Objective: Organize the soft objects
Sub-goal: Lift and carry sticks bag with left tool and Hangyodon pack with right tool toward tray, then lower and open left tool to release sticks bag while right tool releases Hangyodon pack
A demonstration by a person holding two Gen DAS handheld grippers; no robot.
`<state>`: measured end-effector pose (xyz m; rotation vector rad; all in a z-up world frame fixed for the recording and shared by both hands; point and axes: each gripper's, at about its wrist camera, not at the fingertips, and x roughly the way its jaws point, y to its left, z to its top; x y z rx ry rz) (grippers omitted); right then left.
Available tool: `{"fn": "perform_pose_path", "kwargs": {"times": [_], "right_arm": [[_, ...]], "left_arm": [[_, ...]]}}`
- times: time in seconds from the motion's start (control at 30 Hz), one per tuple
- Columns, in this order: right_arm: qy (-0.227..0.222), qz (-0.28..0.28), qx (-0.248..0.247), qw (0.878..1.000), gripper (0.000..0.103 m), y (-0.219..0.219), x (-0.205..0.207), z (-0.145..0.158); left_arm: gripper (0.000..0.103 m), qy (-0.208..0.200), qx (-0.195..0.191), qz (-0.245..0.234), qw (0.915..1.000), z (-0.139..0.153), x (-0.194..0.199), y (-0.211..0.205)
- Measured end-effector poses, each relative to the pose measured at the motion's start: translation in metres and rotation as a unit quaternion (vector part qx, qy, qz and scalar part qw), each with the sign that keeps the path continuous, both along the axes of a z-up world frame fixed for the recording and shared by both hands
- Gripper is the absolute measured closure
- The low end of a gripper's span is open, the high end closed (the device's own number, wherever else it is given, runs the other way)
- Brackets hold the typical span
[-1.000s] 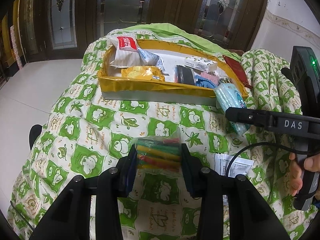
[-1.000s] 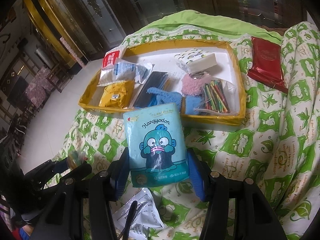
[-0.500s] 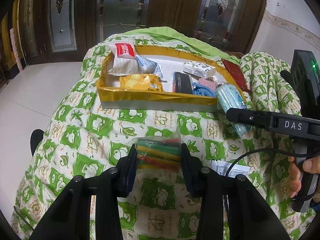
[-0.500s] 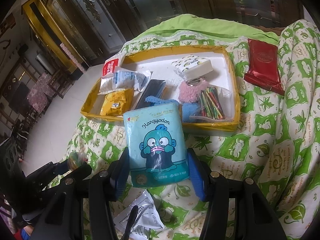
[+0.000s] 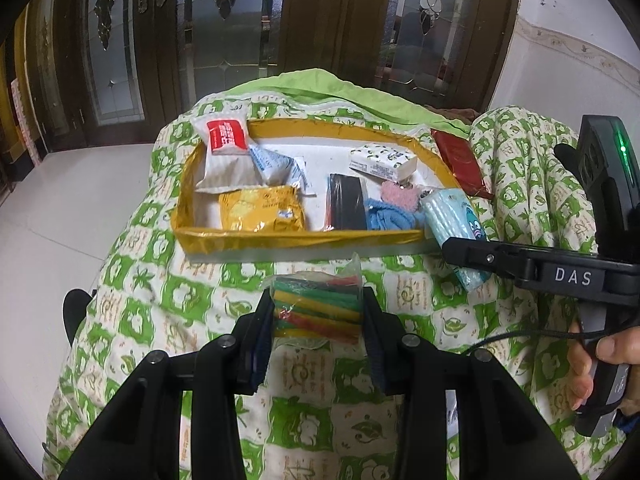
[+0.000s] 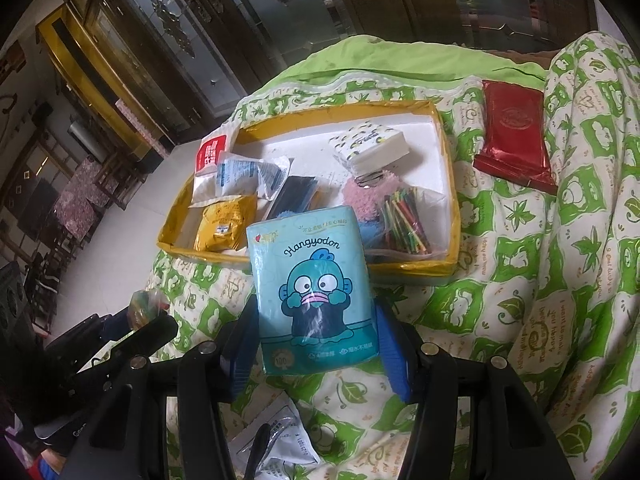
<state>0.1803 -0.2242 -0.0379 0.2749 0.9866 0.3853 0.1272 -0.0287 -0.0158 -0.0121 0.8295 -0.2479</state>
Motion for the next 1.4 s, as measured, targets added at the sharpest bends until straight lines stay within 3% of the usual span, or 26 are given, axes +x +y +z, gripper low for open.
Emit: {"fn": "perform_pose_path", "kwargs": {"times": [0.67,1.2,1.4], "right_arm": [[-0.013,-0.008,-0.008,1.0,0.044,-0.01,0.027,0.015],[0.003,0.003,-0.025,1.0,0.044,-0.009,0.07,0.015],[0.028,0.013,0.012,0.999,0.044,-0.005,0.098,0.011]], "left_arm": [[0.064,-0.009,0.021,-0.013,0.9997,0.014,0.042,-0.017],[0.064,-0.007,0.012,-0.018,0.9997,0.019,0.087,-0.017],[0.064,0.007,0.005,-0.024,0.9997,0.009,0.113,-0.024]]}}
